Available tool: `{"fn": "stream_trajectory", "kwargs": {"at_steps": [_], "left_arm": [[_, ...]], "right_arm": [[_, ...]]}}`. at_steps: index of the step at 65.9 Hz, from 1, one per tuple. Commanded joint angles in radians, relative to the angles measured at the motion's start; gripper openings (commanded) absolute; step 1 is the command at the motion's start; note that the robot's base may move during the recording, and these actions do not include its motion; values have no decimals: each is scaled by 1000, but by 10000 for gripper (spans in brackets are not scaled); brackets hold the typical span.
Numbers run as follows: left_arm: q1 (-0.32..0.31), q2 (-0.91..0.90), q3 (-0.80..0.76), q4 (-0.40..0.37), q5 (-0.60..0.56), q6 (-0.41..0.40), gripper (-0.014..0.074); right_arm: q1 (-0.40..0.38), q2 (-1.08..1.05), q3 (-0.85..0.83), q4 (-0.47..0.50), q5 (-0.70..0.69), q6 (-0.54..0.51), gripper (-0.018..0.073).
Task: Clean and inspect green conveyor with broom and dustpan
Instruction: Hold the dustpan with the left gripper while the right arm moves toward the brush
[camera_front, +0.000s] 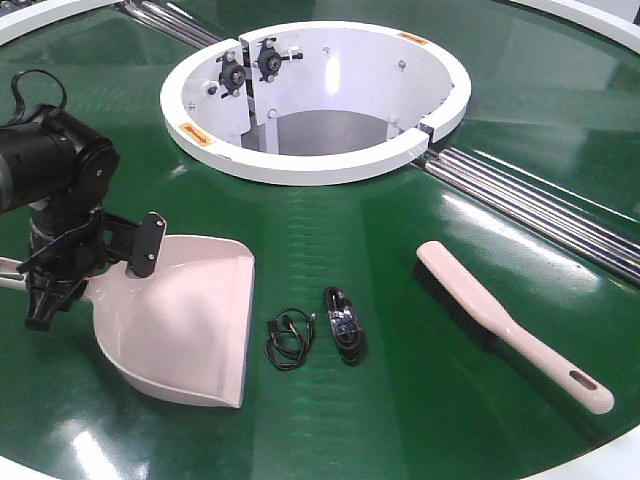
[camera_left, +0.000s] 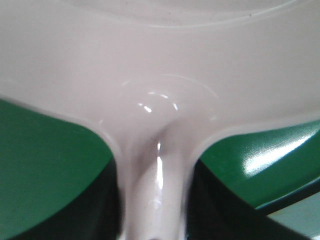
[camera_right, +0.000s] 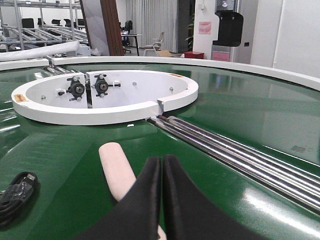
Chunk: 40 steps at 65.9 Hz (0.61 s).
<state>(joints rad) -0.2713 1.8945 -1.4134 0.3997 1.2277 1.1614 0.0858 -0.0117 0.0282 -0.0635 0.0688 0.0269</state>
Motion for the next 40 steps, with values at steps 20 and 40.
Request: {"fn": "stream_trajectory", "kwargs": {"at_steps": [20, 40], "left_arm": [[-22, -49, -26, -29, 21, -34, -8], [-22, -49, -26, -30, 20, -34, -7]], "right_arm": [[-3, -10, 2, -9, -75, -1, -8], [-3, -10, 2, -9, -75, -1, -8]]}}
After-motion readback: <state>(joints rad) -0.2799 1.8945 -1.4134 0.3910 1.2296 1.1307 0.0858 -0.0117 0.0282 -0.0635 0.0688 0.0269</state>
